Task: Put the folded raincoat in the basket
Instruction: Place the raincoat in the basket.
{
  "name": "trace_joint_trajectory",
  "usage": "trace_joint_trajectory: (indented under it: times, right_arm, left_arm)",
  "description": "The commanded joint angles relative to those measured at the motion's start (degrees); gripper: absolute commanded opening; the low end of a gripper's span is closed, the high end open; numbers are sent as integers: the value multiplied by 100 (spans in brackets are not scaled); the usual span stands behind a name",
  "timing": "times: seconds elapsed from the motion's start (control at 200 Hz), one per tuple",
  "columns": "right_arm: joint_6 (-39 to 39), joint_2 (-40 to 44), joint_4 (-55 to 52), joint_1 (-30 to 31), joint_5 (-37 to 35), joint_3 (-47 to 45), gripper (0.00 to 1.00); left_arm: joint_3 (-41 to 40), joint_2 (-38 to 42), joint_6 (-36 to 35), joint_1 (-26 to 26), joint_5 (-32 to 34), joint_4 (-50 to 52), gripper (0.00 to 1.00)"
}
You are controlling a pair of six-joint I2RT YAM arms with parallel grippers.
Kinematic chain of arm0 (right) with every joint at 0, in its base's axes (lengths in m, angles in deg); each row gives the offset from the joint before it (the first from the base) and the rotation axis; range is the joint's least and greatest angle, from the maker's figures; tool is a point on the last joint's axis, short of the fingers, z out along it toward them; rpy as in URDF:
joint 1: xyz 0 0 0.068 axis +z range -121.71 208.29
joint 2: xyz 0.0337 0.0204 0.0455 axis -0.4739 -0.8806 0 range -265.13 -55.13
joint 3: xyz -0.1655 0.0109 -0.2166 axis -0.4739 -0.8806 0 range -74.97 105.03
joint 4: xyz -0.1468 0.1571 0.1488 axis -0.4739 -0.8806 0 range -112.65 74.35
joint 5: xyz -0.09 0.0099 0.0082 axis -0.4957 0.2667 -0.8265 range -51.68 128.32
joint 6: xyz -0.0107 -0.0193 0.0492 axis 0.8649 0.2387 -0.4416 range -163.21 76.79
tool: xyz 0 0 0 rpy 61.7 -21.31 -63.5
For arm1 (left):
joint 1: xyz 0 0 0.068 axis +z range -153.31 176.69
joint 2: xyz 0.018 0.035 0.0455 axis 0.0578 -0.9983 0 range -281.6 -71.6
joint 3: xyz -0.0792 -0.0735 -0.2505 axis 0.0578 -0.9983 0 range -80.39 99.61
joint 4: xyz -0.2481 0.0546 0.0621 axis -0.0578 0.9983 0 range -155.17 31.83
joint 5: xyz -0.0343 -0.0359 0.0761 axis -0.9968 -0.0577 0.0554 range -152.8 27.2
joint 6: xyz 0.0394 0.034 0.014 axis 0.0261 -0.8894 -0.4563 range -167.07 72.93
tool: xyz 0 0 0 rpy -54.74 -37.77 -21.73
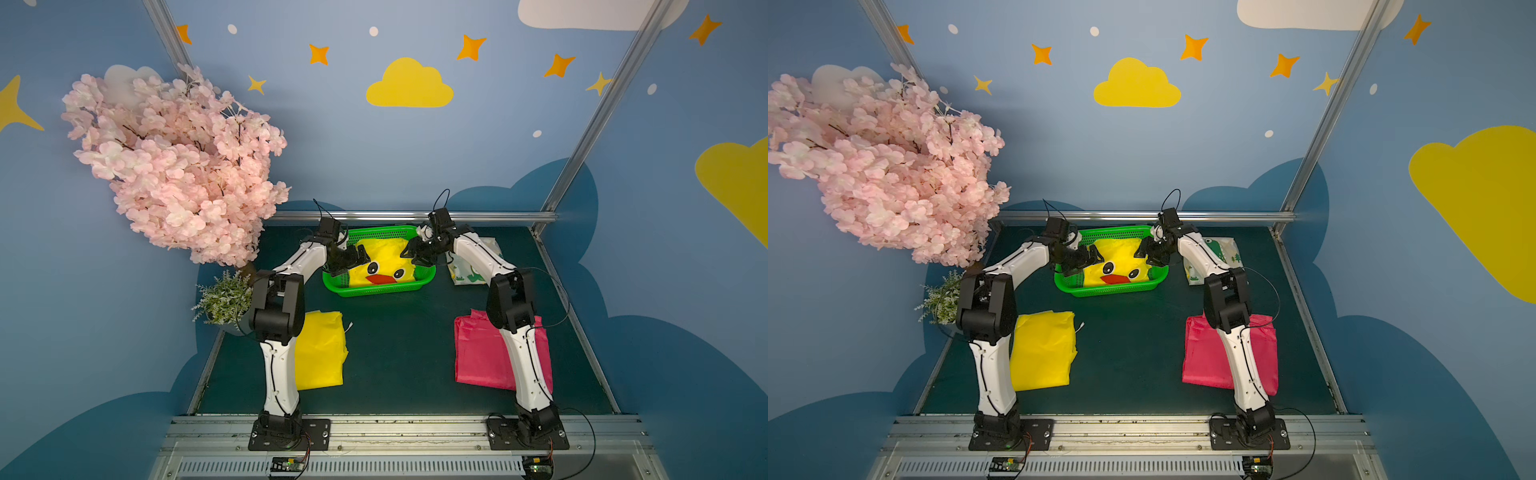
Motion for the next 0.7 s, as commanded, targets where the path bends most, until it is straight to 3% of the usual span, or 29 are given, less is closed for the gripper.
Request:
trace_joint_trajectory:
  times: [0.0, 0.32, 0.696]
  right_arm:
    - [166, 736, -15, 46, -115, -178, 61]
    - [94, 1422, 196, 334, -198, -913, 62]
    - [190, 2935, 376, 376, -327, -2578, 69]
  left_arm:
    - [-89, 656, -148, 41, 4, -159, 100]
    - [-522, 1545, -214, -337, -178, -330, 100]
    - [-2035, 2717, 52, -1367, 20, -871, 100]
